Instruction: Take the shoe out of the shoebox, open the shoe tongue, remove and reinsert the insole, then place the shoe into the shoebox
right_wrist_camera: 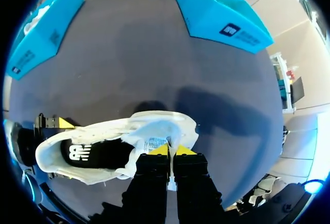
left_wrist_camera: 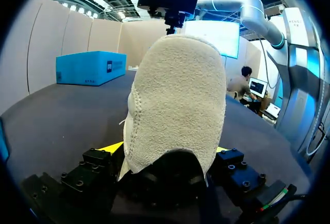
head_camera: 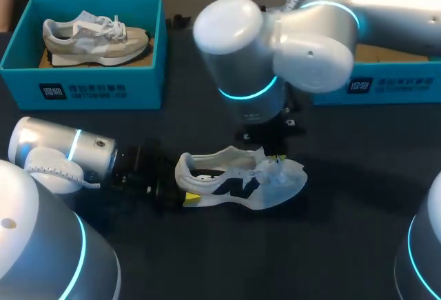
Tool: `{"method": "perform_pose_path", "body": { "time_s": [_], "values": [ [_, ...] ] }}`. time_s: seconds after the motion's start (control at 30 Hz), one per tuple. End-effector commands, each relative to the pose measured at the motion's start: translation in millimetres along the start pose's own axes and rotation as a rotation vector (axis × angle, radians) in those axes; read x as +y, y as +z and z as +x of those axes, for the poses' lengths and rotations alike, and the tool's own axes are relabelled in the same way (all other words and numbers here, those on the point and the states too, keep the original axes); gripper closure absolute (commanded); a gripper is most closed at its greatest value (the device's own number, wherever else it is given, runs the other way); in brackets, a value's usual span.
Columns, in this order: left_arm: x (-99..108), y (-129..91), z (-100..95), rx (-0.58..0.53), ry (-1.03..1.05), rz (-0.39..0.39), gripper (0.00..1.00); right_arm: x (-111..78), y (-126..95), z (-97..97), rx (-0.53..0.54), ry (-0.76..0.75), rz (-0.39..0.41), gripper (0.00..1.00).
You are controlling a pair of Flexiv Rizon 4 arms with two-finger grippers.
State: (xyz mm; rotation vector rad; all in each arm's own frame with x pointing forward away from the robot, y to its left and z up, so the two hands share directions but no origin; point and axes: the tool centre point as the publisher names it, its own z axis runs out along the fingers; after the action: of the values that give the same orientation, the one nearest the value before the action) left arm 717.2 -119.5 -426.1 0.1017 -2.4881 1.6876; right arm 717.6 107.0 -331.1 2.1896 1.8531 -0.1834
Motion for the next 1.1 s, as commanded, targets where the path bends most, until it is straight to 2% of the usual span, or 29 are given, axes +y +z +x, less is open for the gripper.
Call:
{"method": "perform_pose_path", "body": {
  "time_s": [0.03,0.57,0.67,0.77,0.87,0.97,1.0,1.07,1.1],
  "values": [
    [2,2,-1.9,0.001,0.0,-0.002,1.0,-0.7,17,-2.3,0.06,0.015,0.019,1.0],
    [2,2,-1.9,0.001,0.0,-0.002,1.0,-0.4,51,-4.9,-0.001,0.012,0.066,1.0],
    [2,2,-1.9,0.001,0.0,-0.002,1.0,1.3,53,-7.4,-0.017,0.005,0.059,0.86],
    [2,2,-1.9,0.001,0.0,-0.002,1.0,2.7,54,-10.4,-0.022,0.003,0.058,0.77],
    [2,2,-1.9,0.001,0.0,-0.002,1.0,2.5,51,-12.8,-0.024,0.008,0.053,0.58],
    [2,2,-1.9,0.001,0.0,-0.002,1.0,2.7,47,-14.1,-0.032,0.011,0.044,0.51],
    [2,2,-1.9,0.001,0.0,-0.002,1.0,2.8,45,-14.6,-0.033,0.012,0.041,0.38],
    [2,2,-1.9,0.001,0.0,-0.002,1.0,3.4,41,-15.9,-0.037,0.01,0.029,0.0],
    [2,2,-1.9,0.001,0.0,-0.002,1.0,3.5,38,-16.7,-0.039,0.01,0.025,0.0]
  ]
}}
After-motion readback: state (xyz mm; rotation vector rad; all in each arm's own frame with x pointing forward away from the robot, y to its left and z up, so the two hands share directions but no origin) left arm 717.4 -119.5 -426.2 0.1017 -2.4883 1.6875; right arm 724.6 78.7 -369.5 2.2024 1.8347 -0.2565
